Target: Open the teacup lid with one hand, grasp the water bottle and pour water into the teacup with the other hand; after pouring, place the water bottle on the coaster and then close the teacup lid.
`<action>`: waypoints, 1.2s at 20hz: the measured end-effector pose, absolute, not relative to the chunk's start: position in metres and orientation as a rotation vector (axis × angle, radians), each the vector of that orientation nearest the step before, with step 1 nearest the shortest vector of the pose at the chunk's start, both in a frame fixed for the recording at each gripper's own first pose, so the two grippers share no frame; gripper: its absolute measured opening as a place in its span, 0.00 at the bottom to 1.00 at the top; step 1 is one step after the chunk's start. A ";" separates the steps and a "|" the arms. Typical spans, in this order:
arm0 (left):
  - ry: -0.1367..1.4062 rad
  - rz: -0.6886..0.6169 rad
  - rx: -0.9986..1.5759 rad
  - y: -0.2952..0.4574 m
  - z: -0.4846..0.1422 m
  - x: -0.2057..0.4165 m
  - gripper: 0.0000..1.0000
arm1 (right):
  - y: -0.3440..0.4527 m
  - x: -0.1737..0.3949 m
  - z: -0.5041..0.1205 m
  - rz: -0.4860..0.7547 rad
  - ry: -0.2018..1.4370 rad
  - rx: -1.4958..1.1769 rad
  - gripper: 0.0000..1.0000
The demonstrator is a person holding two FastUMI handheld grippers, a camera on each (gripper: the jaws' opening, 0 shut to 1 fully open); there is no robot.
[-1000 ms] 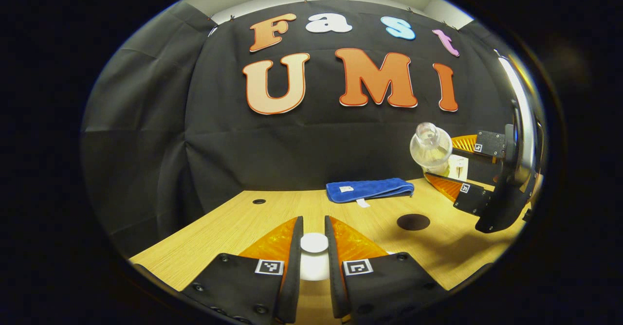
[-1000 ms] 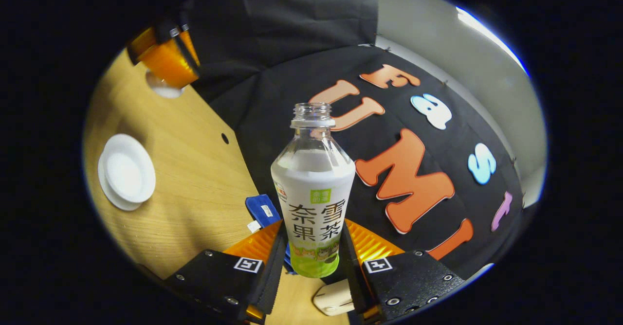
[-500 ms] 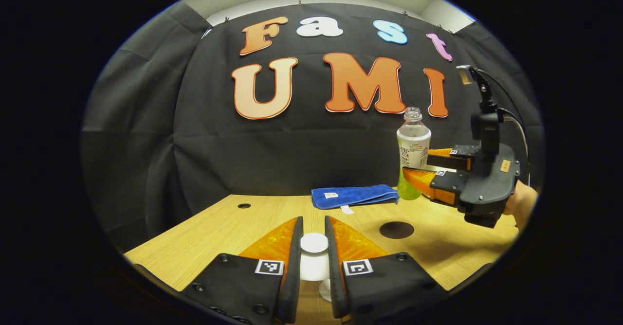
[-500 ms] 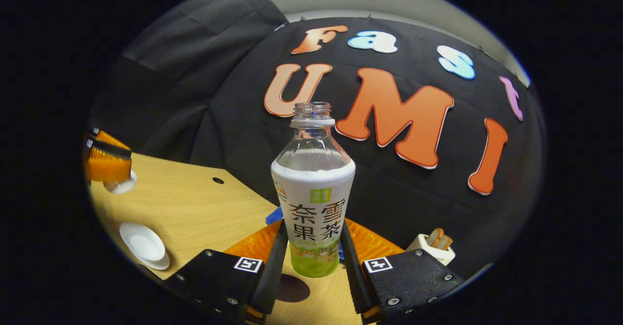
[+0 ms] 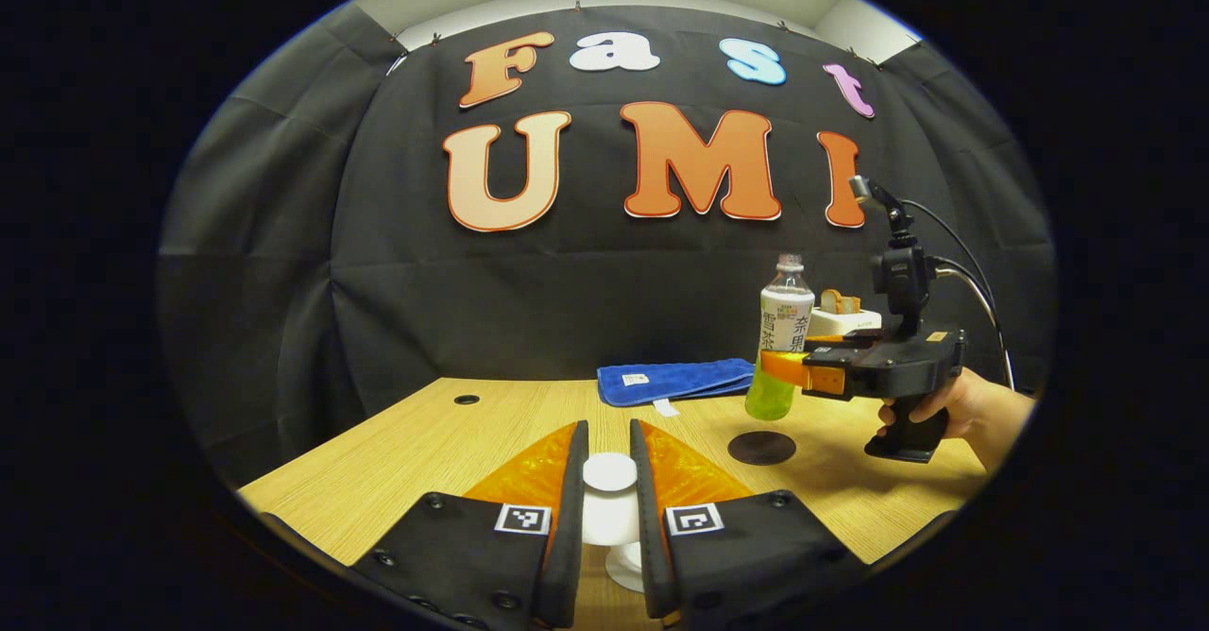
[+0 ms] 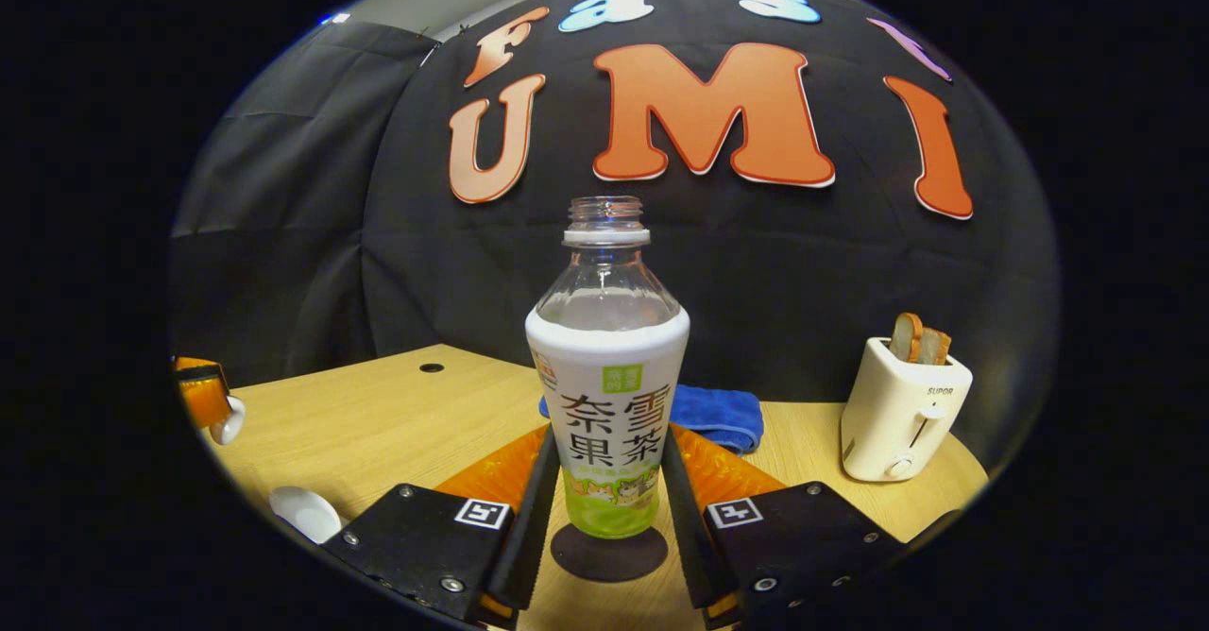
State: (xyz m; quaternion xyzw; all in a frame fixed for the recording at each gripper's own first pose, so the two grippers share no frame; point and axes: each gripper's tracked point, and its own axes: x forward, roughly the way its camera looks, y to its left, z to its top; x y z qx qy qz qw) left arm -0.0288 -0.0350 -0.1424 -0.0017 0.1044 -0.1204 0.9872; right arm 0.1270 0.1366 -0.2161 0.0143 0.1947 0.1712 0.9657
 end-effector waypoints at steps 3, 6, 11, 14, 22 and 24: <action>0.229 -0.243 -0.003 -0.038 -0.148 -0.029 0.28 | 0.140 0.124 -0.241 0.355 0.472 0.035 0.61; 0.247 -0.249 -0.001 -0.041 -0.156 -0.029 0.30 | 0.132 0.120 -0.264 0.342 0.528 0.017 0.61; 0.257 -0.260 -0.011 -0.047 -0.158 -0.026 0.30 | 0.135 0.124 -0.262 0.339 0.541 0.079 0.61; 0.277 -0.272 -0.031 -0.055 -0.166 -0.025 0.28 | 0.136 0.118 -0.268 0.350 0.571 0.079 0.65; 0.352 -0.291 -0.066 -0.074 -0.200 -0.028 0.30 | 0.125 0.096 -0.260 0.356 0.576 0.067 0.98; 0.363 -0.298 -0.065 -0.078 -0.207 -0.031 0.30 | 0.120 0.088 -0.253 0.356 0.570 0.077 0.98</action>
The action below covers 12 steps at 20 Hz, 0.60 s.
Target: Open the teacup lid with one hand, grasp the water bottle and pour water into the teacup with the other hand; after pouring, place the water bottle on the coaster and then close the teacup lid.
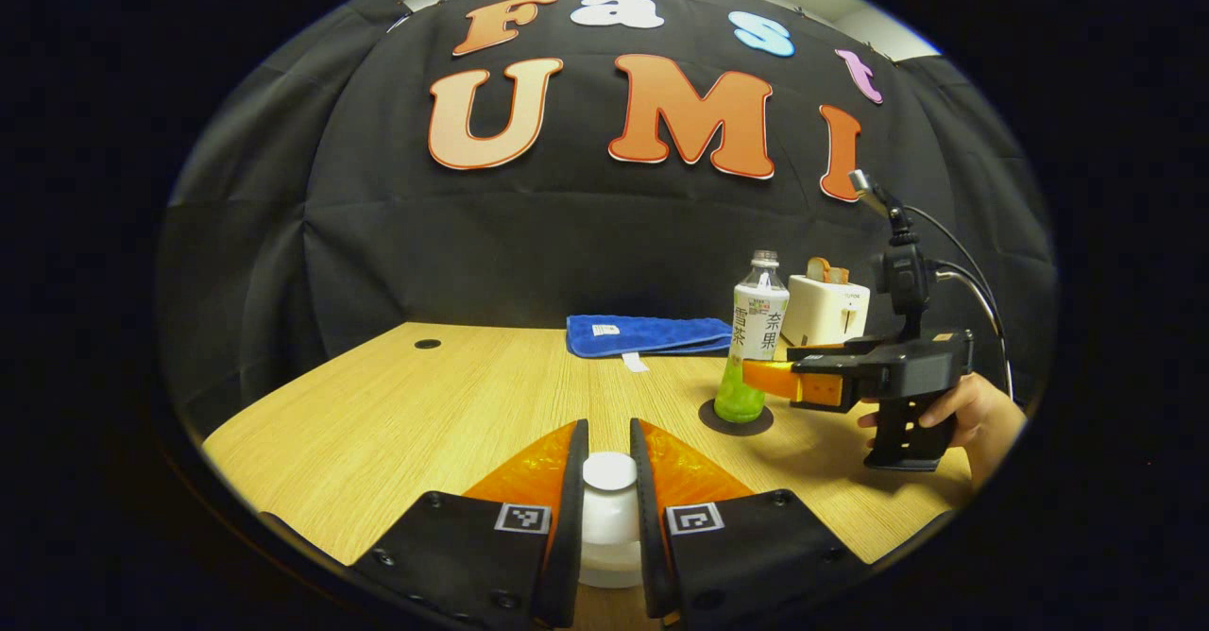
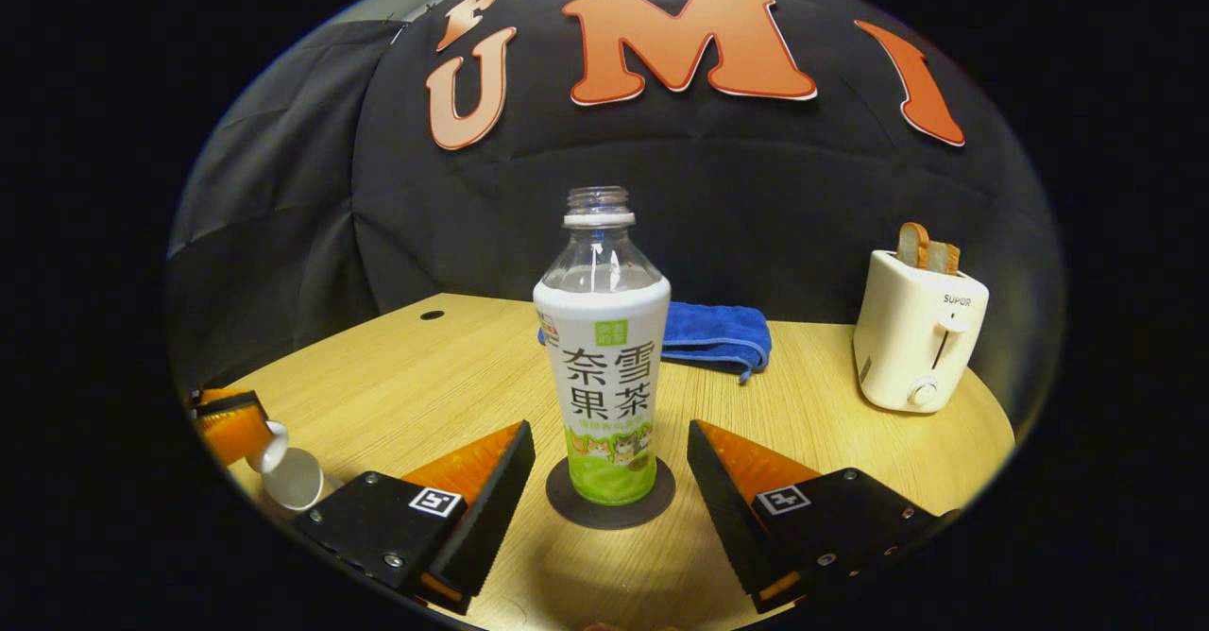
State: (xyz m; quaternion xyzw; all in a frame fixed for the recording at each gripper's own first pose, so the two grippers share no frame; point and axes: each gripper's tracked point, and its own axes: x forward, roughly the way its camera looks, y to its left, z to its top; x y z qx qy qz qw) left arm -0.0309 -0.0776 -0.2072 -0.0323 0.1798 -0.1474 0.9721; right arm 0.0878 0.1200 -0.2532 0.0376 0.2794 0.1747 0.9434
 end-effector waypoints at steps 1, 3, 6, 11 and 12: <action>0.369 -0.305 -0.063 -0.079 -0.211 -0.034 0.30 | 0.118 0.083 -0.250 0.361 0.567 0.082 0.98; 0.381 -0.313 -0.063 -0.082 -0.219 -0.036 0.30 | 0.113 0.074 -0.242 0.365 0.553 0.082 0.97; 0.401 -0.317 -0.057 -0.085 -0.229 -0.040 0.30 | 0.103 0.064 -0.230 0.357 0.528 0.079 0.97; 0.412 -0.312 -0.028 -0.084 -0.236 -0.045 0.33 | 0.087 0.052 -0.219 0.336 0.502 0.095 0.97; 0.402 -0.314 -0.026 -0.085 -0.234 -0.044 0.31 | 0.084 0.049 -0.218 0.332 0.500 0.104 0.97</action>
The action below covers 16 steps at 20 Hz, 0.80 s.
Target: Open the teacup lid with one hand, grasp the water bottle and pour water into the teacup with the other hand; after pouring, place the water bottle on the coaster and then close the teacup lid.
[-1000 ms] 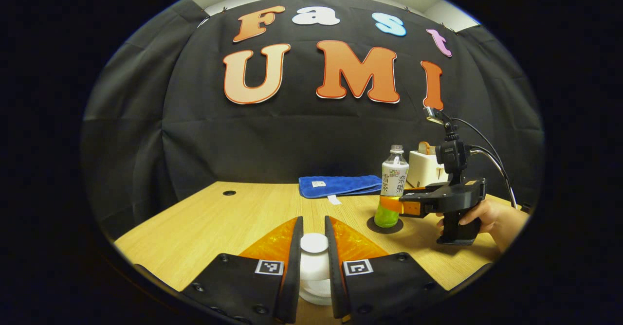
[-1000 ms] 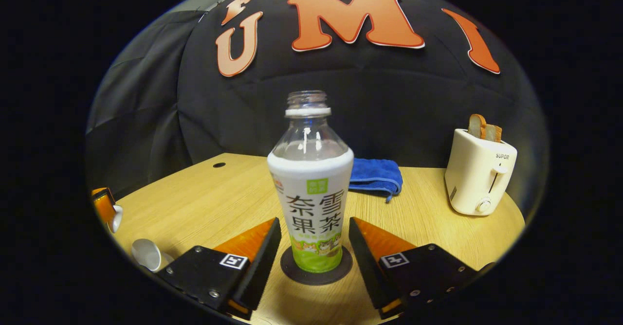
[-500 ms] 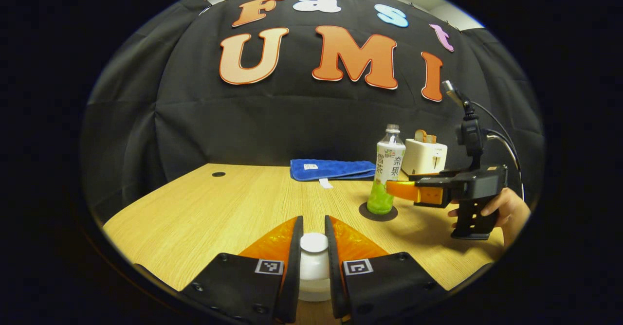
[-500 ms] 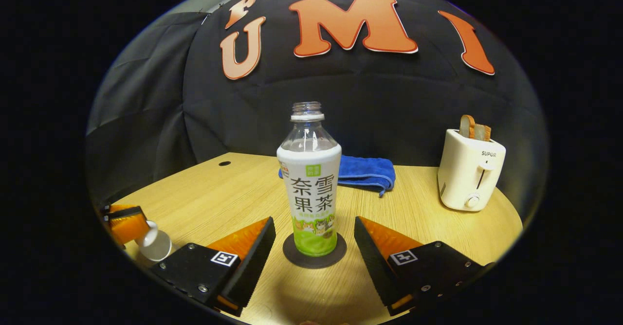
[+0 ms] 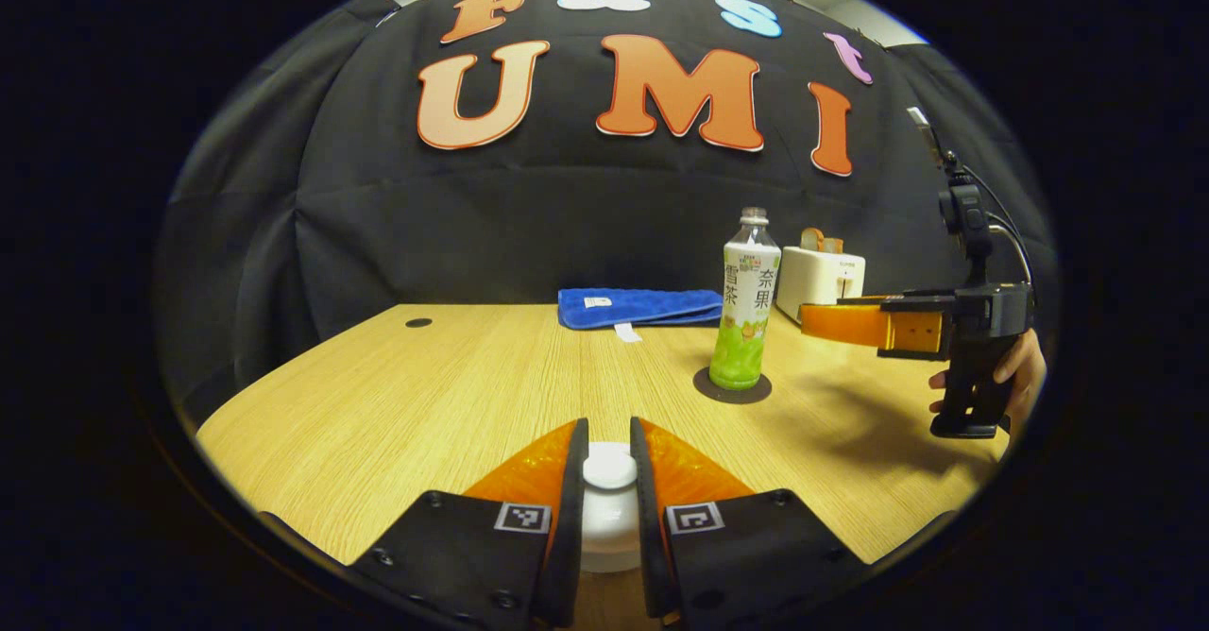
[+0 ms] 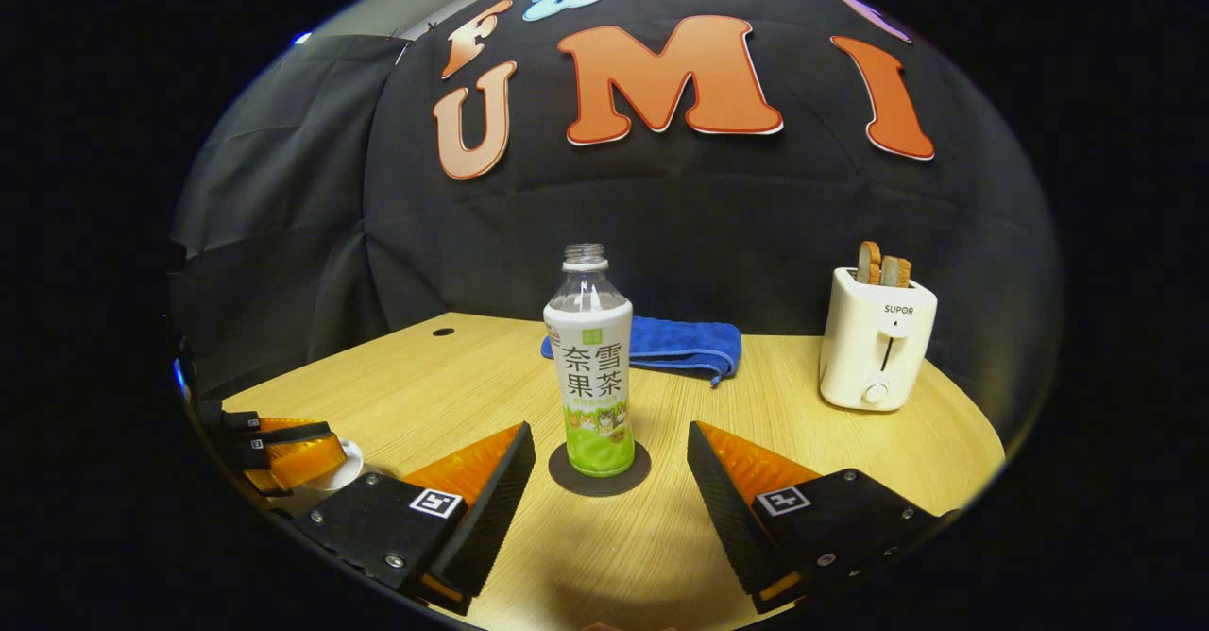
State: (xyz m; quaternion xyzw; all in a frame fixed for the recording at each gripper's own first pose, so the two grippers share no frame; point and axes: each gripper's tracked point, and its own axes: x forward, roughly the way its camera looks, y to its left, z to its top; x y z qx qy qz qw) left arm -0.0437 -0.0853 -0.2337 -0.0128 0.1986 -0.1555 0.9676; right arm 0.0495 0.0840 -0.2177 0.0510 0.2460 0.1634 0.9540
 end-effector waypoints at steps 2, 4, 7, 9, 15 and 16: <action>0.408 -0.316 -0.021 -0.086 -0.235 -0.045 0.35 | 0.079 0.047 -0.213 0.326 0.492 0.129 0.97; 0.389 -0.318 -0.018 -0.086 -0.228 -0.044 0.41 | 0.075 0.045 -0.207 0.317 0.475 0.139 0.97; 0.314 -0.294 -0.005 -0.083 -0.201 -0.039 0.77 | 0.070 0.039 -0.194 0.311 0.441 0.147 0.97; 0.266 -0.285 0.002 -0.083 -0.183 -0.034 0.87 | 0.068 0.035 -0.183 0.305 0.410 0.147 0.97; 0.163 -0.256 -0.041 -0.084 -0.123 -0.017 0.92 | 0.063 0.025 -0.139 0.258 0.298 0.153 0.97; 0.150 -0.252 -0.048 -0.084 -0.113 -0.013 0.92 | 0.061 0.026 -0.131 0.251 0.282 0.150 0.97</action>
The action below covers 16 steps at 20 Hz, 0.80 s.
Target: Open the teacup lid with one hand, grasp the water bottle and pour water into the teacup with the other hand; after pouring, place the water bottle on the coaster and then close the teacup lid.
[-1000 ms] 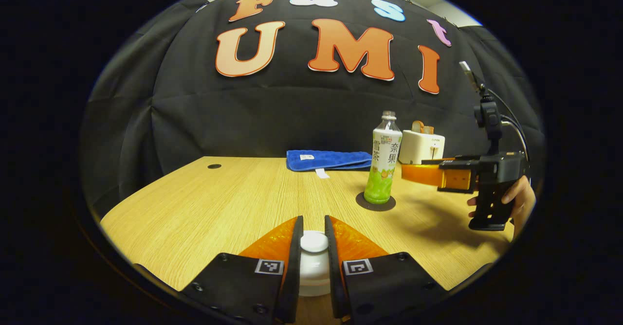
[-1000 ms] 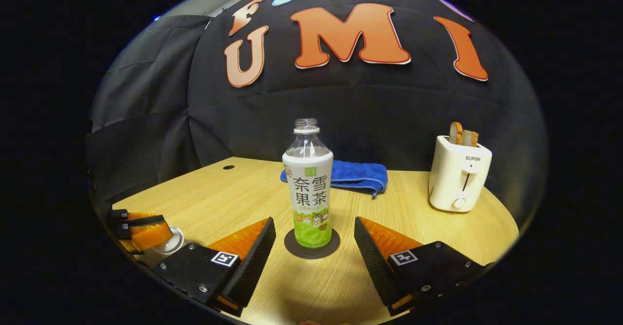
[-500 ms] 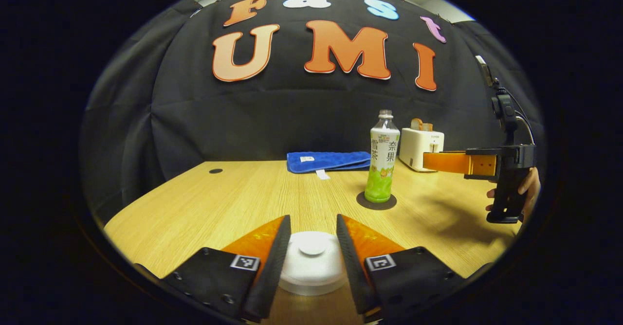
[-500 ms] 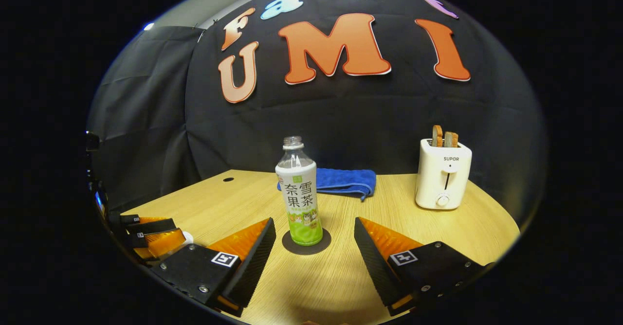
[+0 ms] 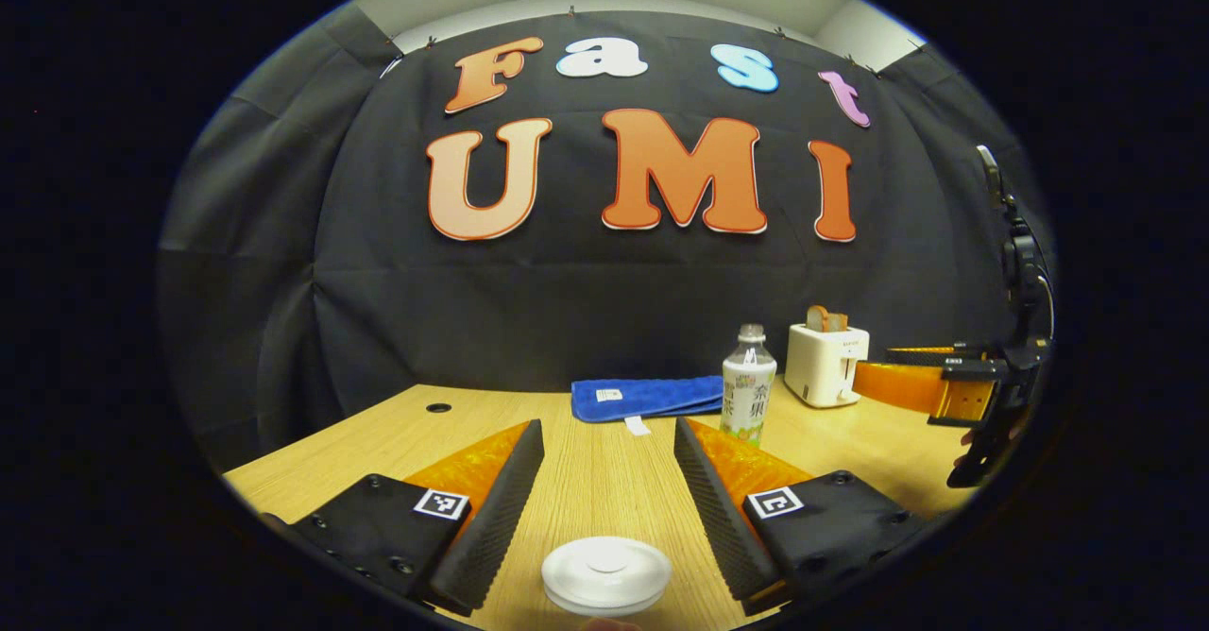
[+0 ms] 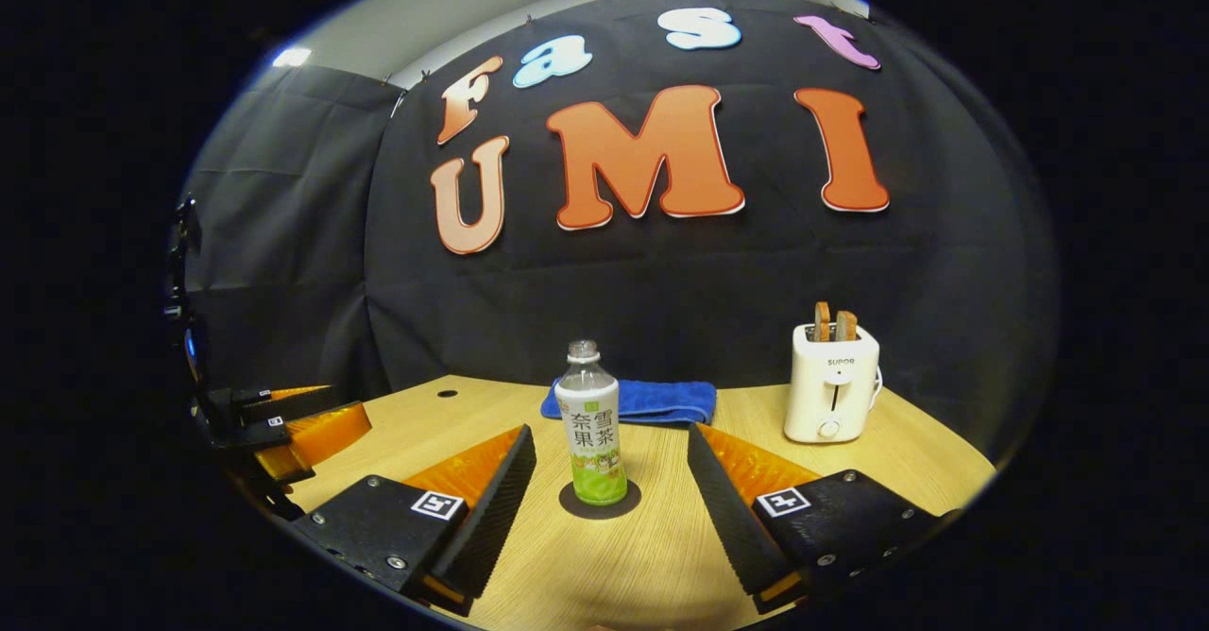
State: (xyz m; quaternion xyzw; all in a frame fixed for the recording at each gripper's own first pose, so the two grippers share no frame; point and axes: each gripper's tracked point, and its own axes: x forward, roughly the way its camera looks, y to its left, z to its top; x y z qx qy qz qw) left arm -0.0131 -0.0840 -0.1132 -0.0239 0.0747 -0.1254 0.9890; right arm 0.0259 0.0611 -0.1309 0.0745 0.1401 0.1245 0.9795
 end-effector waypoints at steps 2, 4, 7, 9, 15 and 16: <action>0.117 -0.237 -0.052 -0.080 -0.093 -0.008 0.92 | 0.062 0.023 -0.119 0.237 0.248 0.127 0.97; 0.089 -0.221 -0.060 -0.075 -0.078 -0.005 0.92 | 0.059 0.020 -0.110 0.212 0.224 0.097 0.97; 0.072 -0.207 -0.085 -0.069 -0.063 -0.006 0.93 | 0.066 0.010 -0.095 0.218 0.205 0.071 0.97; 0.060 -0.187 -0.101 -0.060 -0.055 -0.006 0.95 | 0.069 0.005 -0.080 0.228 0.173 0.053 0.97; 0.027 -0.165 -0.111 -0.047 -0.044 -0.009 0.98 | 0.066 -0.003 -0.066 0.203 0.132 0.006 0.97; 0.027 -0.163 -0.116 -0.046 -0.044 -0.010 0.96 | 0.064 -0.003 -0.065 0.197 0.130 0.006 0.97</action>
